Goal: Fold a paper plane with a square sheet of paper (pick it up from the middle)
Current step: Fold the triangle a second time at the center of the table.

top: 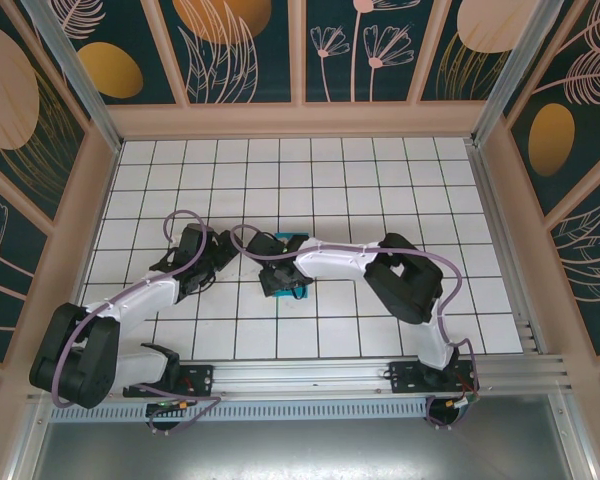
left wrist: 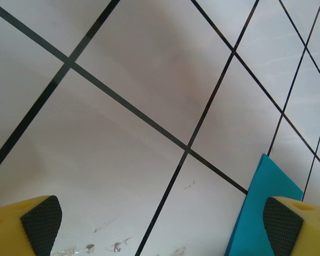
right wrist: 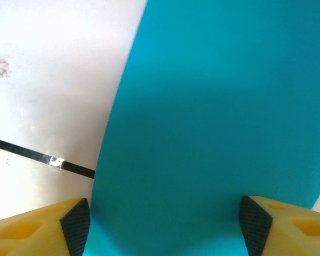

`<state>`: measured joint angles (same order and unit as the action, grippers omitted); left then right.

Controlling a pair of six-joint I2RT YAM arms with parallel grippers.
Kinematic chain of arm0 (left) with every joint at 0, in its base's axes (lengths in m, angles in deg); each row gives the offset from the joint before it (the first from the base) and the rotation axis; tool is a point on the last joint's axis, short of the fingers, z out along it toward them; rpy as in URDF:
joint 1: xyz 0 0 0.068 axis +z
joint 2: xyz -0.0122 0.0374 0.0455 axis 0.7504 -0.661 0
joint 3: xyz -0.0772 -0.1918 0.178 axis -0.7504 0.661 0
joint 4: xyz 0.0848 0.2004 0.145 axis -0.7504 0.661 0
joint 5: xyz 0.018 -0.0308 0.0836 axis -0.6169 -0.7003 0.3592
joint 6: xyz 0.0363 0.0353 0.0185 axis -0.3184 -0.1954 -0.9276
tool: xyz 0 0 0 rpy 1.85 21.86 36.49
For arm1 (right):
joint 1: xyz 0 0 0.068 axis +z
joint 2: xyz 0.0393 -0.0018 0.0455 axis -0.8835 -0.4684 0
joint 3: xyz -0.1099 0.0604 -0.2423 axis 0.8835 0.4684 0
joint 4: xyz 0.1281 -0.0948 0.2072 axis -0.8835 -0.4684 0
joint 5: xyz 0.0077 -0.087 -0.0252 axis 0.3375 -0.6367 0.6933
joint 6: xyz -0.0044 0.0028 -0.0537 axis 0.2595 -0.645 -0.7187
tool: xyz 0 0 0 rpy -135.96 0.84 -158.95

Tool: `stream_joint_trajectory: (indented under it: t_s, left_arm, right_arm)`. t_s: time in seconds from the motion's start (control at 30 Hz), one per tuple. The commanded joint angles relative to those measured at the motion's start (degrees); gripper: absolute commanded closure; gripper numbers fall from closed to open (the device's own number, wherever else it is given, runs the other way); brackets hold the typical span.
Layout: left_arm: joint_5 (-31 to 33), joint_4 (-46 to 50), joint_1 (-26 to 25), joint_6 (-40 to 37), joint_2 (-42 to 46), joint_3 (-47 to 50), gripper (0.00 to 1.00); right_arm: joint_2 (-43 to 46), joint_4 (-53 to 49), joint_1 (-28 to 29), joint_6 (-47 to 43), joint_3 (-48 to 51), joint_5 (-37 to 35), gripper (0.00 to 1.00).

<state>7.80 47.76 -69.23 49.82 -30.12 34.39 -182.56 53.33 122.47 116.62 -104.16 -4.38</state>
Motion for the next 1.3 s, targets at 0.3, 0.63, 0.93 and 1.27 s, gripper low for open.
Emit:
stream_joint_trajectory:
  t_s: [0.3,0.63,0.93,1.27]
  left_arm:
    - [-5.6,-2.9,0.4,-2.9,-1.2,0.4,0.01]
    - [-9.5,-5.3,0.4,-4.5,-1.9,0.5,0.01]
    - [-11.5,-7.0,0.4,-5.2,-2.5,0.6,0.02]
    - [-12.4,-7.7,0.4,-5.4,-2.9,0.8,0.01]
  right_arm:
    - [3.3,6.3,-5.0,-2.4,9.3,10.9,0.3]
    - [5.1,8.9,-8.7,-4.9,12.3,17.9,0.26]
    - [4.8,8.4,-10.5,-5.5,13.0,18.0,0.2]
    - [3.1,6.3,-9.2,-5.9,12.1,11.6,0.23]
